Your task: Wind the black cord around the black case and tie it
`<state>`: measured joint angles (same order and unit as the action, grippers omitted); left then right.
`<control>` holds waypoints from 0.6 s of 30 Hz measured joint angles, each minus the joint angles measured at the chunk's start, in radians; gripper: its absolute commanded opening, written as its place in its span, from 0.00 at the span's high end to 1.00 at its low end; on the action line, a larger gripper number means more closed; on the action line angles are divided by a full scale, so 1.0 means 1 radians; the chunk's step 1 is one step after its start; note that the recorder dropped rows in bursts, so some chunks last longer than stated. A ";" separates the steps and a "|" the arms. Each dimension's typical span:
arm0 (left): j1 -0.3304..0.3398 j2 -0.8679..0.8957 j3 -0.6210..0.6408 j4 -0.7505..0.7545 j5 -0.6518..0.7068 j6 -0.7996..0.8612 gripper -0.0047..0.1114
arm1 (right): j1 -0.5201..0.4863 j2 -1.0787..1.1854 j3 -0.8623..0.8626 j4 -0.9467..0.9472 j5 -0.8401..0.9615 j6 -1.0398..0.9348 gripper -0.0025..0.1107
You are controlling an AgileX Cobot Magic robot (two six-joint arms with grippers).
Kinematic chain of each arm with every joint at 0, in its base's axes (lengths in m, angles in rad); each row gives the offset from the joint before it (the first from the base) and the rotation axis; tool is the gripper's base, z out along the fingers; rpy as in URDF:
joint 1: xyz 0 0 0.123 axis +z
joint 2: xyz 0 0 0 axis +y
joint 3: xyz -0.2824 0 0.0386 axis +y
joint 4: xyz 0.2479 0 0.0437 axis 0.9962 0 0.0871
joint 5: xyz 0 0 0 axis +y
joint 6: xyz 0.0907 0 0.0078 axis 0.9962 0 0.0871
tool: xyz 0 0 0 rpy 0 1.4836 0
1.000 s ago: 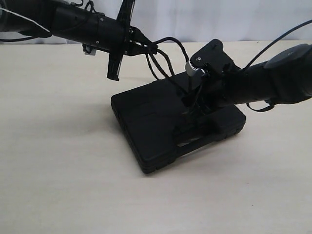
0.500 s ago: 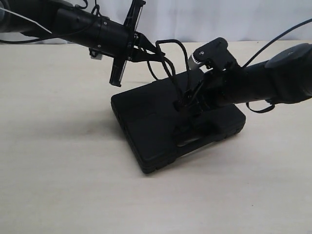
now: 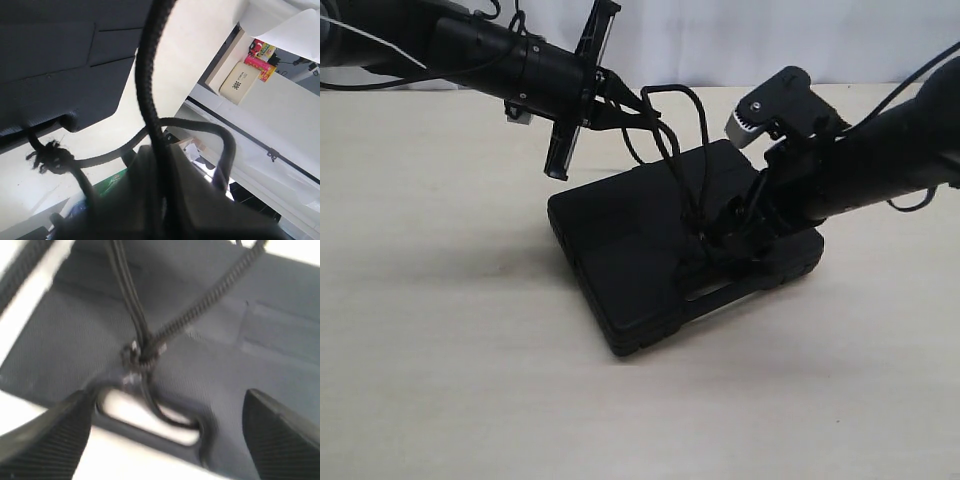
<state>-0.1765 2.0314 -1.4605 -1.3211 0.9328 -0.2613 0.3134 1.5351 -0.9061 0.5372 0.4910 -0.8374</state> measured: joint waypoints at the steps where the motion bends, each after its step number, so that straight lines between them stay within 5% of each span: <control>1: 0.000 0.000 0.000 0.000 0.000 0.000 0.96 | 0.000 -0.010 0.000 -0.031 0.011 0.042 0.30; 10: 0.000 0.000 0.000 0.001 0.001 0.026 0.96 | 0.000 -0.159 -0.058 0.075 0.228 0.227 0.62; 18: 0.000 0.000 0.000 0.001 0.003 0.056 0.96 | -0.003 -0.046 -0.240 0.206 0.423 0.327 0.63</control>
<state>-0.1765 2.0314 -1.4605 -1.3197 0.9362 -0.2048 0.3105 1.4890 -1.1462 0.7434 0.9139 -0.5107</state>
